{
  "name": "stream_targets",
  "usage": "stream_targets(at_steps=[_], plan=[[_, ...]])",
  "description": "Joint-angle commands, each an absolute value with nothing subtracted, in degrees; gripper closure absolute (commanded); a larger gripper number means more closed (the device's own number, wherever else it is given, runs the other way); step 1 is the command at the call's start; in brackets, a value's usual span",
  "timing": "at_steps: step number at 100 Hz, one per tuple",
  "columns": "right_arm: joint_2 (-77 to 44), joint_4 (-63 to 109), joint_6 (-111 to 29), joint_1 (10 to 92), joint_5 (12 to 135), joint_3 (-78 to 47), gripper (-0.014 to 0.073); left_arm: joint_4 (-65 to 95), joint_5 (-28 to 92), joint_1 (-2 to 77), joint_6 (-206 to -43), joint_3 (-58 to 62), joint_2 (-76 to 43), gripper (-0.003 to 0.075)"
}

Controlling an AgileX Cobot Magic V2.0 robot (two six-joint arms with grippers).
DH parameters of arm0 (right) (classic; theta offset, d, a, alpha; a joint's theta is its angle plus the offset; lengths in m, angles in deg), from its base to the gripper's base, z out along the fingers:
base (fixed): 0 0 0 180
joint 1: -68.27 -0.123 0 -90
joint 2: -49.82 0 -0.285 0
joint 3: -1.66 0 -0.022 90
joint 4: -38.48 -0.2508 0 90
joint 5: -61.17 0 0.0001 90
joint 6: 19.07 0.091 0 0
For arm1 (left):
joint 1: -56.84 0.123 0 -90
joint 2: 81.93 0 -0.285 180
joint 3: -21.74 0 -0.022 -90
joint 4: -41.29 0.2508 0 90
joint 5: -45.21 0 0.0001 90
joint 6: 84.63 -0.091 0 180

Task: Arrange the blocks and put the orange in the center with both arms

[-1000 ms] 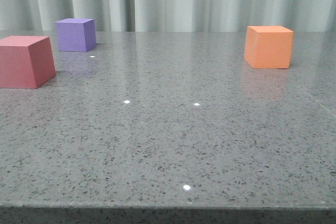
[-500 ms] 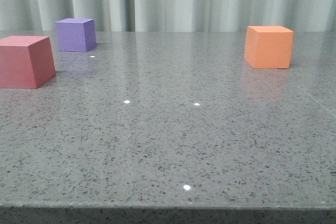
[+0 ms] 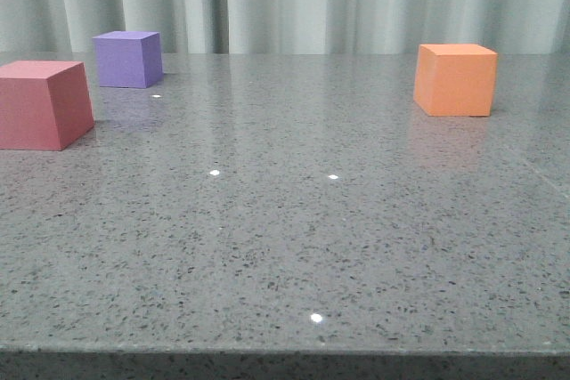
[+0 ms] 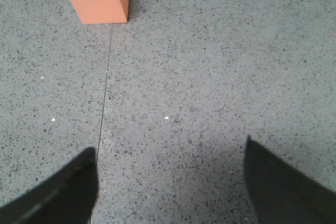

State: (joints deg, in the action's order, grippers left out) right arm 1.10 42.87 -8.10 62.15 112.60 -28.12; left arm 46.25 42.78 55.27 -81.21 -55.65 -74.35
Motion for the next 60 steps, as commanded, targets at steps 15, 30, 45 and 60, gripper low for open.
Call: stream_targets(at_steps=[15,30,45,60], plan=[[-0.3,38.5,-8.4,62.4,109.4,-26.0,-0.0040,45.7,47.3,55.4,-81.1,-58.0,-76.5,0.0741],[-5.9,36.5,-8.4,61.3,109.3,-21.6,-0.0040,45.7,47.3,55.4,-81.1,-58.0,-76.5,0.0741],[-14.7,36.4,-8.4,58.5,108.8,-14.8,-0.0040,45.7,47.3,55.4,-81.1,-58.0,-76.5,0.0741],[-24.0,36.5,-8.4,57.4,108.5,-7.7,-0.0040,45.7,47.3,55.4,-81.1,-58.0,-76.5,0.0741]])
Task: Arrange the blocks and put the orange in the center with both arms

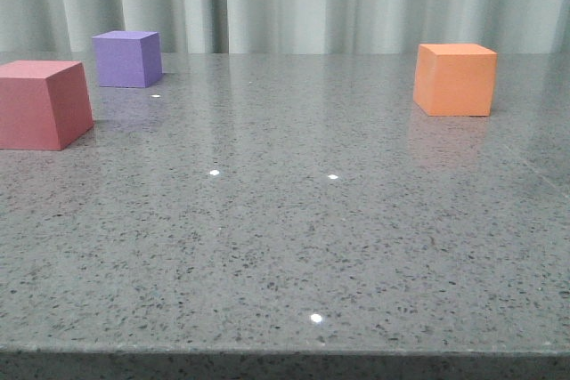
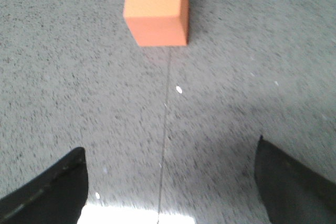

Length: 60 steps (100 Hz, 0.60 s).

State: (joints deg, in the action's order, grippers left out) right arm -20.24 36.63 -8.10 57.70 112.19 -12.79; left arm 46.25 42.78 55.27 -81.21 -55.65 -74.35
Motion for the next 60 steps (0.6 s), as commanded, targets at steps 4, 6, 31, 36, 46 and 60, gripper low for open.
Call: stream_targets(at_steps=[4,6,31,36,46,60], plan=[[-26.6,36.7,-8.4,57.4,108.5,-6.1,-0.0040,45.7,47.3,55.4,-81.1,-58.0,-76.5,0.0741],[-27.9,36.8,-8.4,57.4,108.4,-5.1,-0.0040,45.7,47.3,55.4,-81.1,-58.0,-76.5,0.0741],[-40.4,38.0,-8.4,57.4,108.1,6.4,-0.0040,45.7,47.3,55.4,-81.1,-58.0,-76.5,0.0741],[-42.7,38.2,-8.4,57.3,108.1,8.3,-0.0040,45.7,47.3,55.4,-81.1,-58.0,-76.5,0.0741],[-46.2,38.5,-8.4,57.2,107.7,11.8,-0.0040,45.7,47.3,55.4,-81.1,-58.0,-76.5,0.0741],[-50.4,39.2,-8.4,57.1,107.7,15.7,-0.0040,45.7,47.3,55.4,-81.1,-58.0,-76.5,0.0741]])
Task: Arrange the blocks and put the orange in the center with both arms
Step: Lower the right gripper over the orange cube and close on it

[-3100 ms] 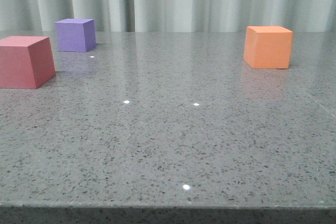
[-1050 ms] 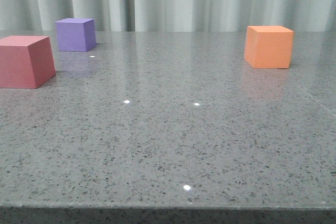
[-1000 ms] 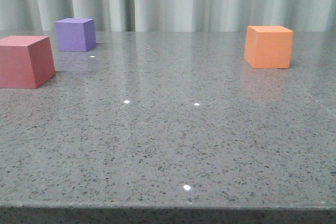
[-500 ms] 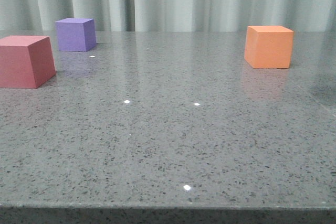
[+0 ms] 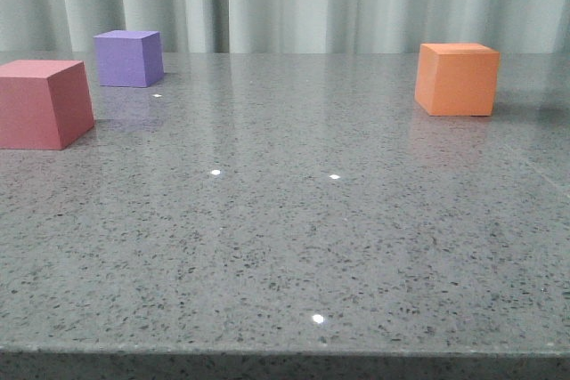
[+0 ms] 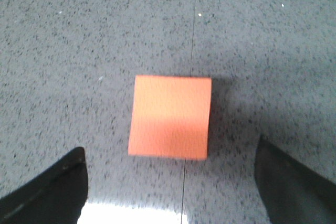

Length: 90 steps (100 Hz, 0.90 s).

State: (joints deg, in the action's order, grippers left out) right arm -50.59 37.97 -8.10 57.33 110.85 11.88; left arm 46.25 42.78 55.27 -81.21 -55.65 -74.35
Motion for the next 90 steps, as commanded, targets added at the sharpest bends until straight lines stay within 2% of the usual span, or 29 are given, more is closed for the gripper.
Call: stream_targets(at_steps=[1,83,90], plan=[[-50.6,39.3,-8.4,57.1,107.7,16.0,-0.0040,45.7,47.3,55.4,-81.1,-58.0,-76.5,0.0741],[-61.7,39.5,-8.4,57.1,107.4,18.3,-0.0040,45.7,47.3,55.4,-81.1,-58.0,-76.5,0.0741],[-62.1,39.5,-8.4,57.1,107.9,18.3,-0.0020,45.7,47.3,55.4,-81.1,-58.0,-76.5,0.0741]])
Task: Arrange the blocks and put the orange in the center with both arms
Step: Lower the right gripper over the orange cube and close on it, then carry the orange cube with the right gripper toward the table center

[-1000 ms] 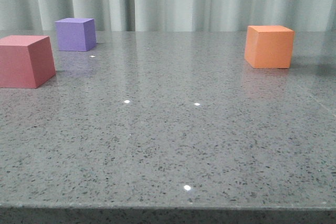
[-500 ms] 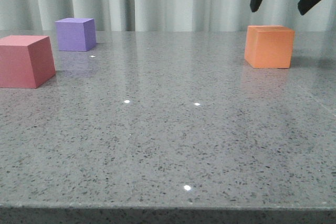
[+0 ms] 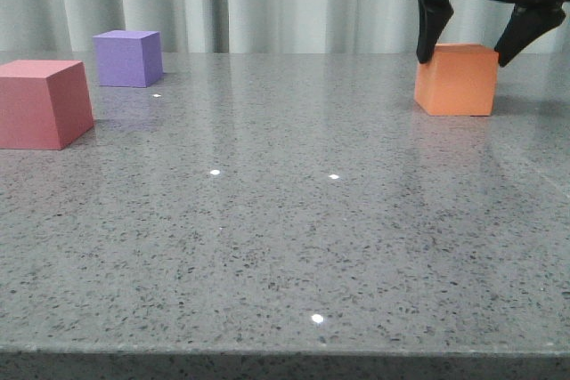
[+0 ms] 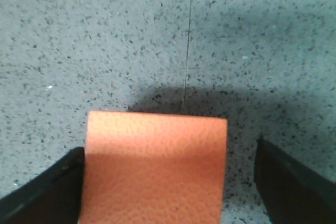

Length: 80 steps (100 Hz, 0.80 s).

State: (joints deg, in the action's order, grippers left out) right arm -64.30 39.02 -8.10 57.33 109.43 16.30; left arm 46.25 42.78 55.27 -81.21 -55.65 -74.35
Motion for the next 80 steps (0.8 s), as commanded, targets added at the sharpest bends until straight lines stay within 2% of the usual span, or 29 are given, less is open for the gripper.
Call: stream_targets(at_steps=[1,16,23,52,80], plan=[[-62.1,39.5,-8.4,57.1,108.1,18.3,-0.0014,45.7,47.3,55.4,-81.1,-58.0,-76.5,0.0741],[-61.9,39.5,-8.4,57.1,108.7,18.3,0.0163,45.7,47.3,55.4,-81.1,-58.0,-76.5,0.0741],[-61.6,39.5,-8.4,57.1,109.0,18.3,0.0208,45.7,47.3,55.4,-81.1,-58.0,-76.5,0.0741],[-59.8,39.5,-7.4,51.9,110.3,22.6,0.0210,45.7,47.3,55.4,-81.1,-58.0,-76.5,0.0741],[-65.7,44.9,4.6,41.3,111.1,33.6,0.0210,45.7,47.3,55.4,-81.1,-58.0,-76.5,0.0741]])
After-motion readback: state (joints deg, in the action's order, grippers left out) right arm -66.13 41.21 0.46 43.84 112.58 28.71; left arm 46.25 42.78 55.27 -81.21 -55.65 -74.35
